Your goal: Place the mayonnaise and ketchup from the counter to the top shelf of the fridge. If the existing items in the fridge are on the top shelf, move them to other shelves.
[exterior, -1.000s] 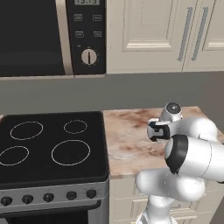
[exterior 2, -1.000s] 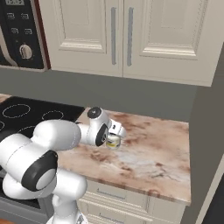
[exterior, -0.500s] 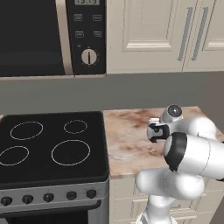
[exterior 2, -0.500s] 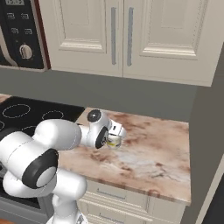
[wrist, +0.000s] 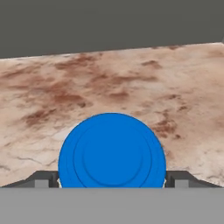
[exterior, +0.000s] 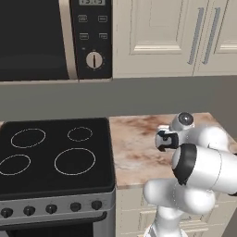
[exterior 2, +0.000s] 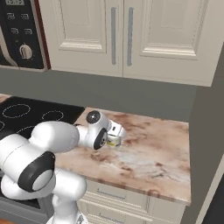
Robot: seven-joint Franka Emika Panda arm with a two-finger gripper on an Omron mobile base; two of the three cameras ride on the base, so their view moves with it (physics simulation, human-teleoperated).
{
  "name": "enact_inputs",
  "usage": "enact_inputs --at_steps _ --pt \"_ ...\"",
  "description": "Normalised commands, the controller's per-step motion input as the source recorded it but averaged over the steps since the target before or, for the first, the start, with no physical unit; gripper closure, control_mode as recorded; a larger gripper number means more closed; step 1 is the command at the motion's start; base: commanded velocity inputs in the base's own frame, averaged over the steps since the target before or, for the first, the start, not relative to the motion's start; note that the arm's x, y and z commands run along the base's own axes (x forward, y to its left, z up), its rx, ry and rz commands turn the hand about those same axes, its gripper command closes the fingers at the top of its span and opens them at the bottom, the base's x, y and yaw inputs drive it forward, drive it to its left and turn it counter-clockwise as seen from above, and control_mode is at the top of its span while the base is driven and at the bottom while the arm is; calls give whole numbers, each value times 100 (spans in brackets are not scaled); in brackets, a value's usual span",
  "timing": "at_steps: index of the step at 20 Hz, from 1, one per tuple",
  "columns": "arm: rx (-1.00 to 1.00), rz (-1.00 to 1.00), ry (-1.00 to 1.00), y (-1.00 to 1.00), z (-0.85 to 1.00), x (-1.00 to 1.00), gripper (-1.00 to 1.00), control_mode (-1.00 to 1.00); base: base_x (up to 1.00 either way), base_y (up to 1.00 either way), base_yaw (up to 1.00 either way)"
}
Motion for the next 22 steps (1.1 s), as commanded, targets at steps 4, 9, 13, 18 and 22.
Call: enact_inputs --at_steps 4,9,13,18,22 --pt "0 0 -11 0 83 -77 100 -100 0 0 0" --pt "0 -1 -10 0 100 -99 100 -100 0 0 0" --pt "0 0 -6 3 100 -100 100 -100 0 0 0" --pt "0 0 -6 23 100 -100 100 -100 0 0 0" --pt "0 0 -8 42 100 -100 100 -100 0 0 0"
